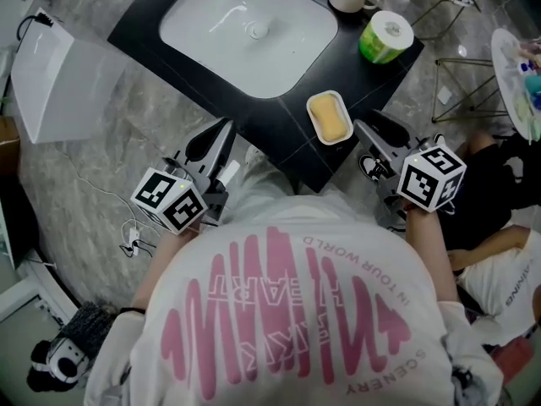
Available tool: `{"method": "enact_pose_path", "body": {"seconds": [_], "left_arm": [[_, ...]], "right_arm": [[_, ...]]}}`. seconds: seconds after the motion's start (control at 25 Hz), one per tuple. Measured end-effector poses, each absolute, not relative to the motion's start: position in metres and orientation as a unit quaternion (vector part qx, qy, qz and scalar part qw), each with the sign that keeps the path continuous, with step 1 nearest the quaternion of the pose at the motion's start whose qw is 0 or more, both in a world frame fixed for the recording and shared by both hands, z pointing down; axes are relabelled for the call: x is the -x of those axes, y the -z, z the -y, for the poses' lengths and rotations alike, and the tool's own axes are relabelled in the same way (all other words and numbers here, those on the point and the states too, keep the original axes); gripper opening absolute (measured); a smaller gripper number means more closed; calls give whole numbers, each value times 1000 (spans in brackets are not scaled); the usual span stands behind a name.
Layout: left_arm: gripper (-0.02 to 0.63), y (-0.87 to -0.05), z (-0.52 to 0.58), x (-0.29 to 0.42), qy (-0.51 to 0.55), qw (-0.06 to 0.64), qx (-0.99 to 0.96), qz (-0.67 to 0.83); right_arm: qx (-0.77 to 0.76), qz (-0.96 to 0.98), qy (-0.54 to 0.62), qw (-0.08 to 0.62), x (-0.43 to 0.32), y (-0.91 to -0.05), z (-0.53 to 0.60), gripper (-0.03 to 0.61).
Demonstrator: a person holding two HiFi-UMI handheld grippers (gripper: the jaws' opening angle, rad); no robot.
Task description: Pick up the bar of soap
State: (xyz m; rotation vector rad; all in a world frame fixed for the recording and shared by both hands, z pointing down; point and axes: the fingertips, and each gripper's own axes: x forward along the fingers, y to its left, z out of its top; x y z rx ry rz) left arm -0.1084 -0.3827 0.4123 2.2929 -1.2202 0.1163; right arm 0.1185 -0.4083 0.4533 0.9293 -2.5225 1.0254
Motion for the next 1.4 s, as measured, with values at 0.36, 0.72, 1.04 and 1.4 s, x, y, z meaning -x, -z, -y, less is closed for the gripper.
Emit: {"method": "enact_pose_path", "body": {"seconds": [0.36, 0.72, 1.04, 1.4], "left_arm": [[9, -410, 433, 135, -54, 271, -875, 397], [9, -412, 469, 161, -66, 280, -892, 348], [9, -412, 491, 180, -73, 272, -906, 317], [9, -413, 507, 194, -73, 272, -915, 289]], "right_arm": [[-311, 847, -333, 274, -72, -484, 409, 176], [-353, 798, -330, 361, -62, -502, 417, 181], [-360, 762, -305, 444, -59, -514, 418, 181], [-324, 688, -321, 565, -59, -523, 421, 183]]}}
